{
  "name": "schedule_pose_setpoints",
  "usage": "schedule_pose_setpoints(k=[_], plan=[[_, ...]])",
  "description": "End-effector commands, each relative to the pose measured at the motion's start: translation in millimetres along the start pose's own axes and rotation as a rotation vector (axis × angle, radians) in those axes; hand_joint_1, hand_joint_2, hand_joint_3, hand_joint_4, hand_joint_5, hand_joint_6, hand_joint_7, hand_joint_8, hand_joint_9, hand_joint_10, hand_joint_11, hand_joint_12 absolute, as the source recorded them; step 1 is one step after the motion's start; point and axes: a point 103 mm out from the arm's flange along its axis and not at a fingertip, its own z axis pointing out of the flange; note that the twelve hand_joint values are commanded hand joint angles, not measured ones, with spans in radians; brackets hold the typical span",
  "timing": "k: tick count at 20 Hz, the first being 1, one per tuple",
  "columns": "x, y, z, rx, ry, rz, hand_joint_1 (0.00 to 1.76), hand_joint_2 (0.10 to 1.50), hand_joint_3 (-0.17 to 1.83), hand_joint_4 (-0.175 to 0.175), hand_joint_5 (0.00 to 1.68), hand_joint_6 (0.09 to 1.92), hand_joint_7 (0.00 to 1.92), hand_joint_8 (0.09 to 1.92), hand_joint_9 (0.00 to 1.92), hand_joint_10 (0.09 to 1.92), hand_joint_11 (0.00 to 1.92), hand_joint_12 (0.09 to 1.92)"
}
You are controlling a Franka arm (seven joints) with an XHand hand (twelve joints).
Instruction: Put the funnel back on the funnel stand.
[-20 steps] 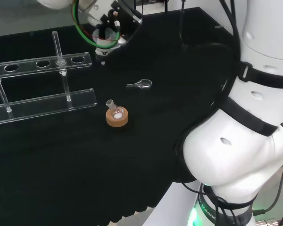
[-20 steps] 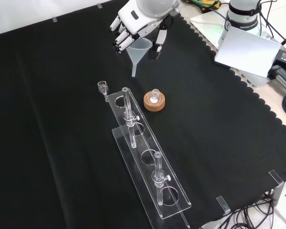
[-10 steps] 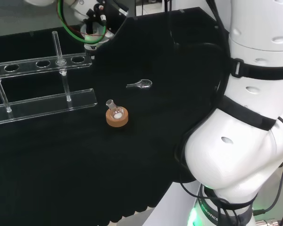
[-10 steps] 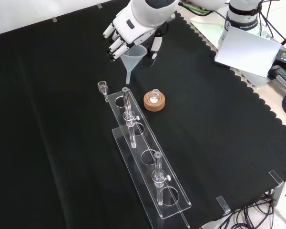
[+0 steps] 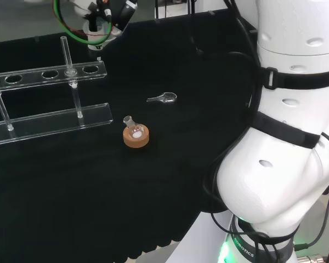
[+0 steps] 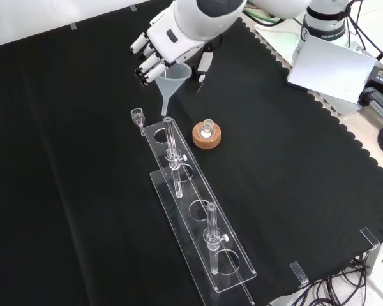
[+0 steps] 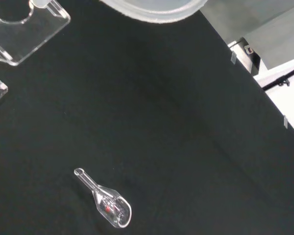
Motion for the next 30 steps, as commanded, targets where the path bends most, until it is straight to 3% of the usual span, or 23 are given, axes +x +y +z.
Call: schedule_pose_setpoints(k=[1,11,30], plan=[[9,7,-5,-0.002,-0.019,-0.019,0.61,0.82,0.40,-0.075,0.58,0.88,0.82,0.76,1.29,0.38,0.87,1.06],[19,12,-6,-0.019,-0.036,-0.035,0.61,0.82,0.40,-0.073,0.60,0.88,0.82,0.76,1.29,0.38,0.87,1.06],[39,31,7,0.014,-0.040,-0.077,0.61,0.82,0.41,-0.072,0.61,0.89,0.83,0.76,1.29,0.37,0.87,1.06]])
